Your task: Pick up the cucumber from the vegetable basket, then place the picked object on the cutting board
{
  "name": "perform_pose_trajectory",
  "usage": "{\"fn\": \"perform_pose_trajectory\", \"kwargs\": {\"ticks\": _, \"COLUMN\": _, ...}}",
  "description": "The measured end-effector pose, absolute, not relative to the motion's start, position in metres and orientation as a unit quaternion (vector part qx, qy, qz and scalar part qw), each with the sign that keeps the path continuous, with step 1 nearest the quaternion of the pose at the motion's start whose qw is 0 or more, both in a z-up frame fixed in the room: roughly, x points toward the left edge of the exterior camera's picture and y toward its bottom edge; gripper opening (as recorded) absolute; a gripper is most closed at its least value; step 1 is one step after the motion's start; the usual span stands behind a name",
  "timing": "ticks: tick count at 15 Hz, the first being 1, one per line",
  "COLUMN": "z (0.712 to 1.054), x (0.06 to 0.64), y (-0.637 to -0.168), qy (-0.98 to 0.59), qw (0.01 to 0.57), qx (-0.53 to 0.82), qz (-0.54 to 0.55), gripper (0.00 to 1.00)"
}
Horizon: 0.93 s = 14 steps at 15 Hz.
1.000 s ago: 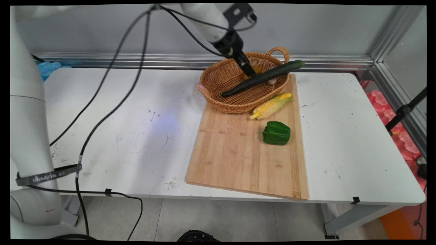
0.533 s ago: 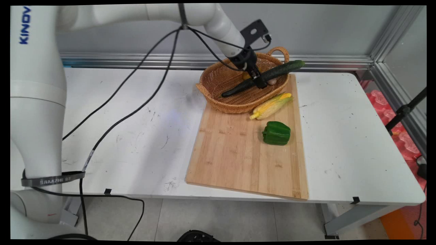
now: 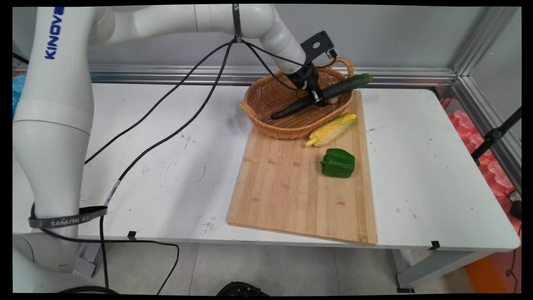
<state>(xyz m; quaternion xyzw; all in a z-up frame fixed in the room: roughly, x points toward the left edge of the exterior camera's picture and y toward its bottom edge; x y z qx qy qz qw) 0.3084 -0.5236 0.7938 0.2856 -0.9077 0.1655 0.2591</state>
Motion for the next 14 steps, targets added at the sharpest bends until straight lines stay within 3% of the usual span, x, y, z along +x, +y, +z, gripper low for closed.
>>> {"fn": "perform_pose_trajectory", "kwargs": {"ticks": 6, "z": 0.824, "x": 0.313, "y": -0.515, "qy": -0.904, "qw": 0.256, "qx": 0.299, "qz": 0.167, "gripper": 0.00}}
{"fn": "perform_pose_trajectory", "kwargs": {"ticks": 14, "z": 0.905, "x": 0.294, "y": -0.476, "qy": -0.915, "qw": 0.261, "qx": 0.267, "qz": 0.155, "gripper": 0.00}}
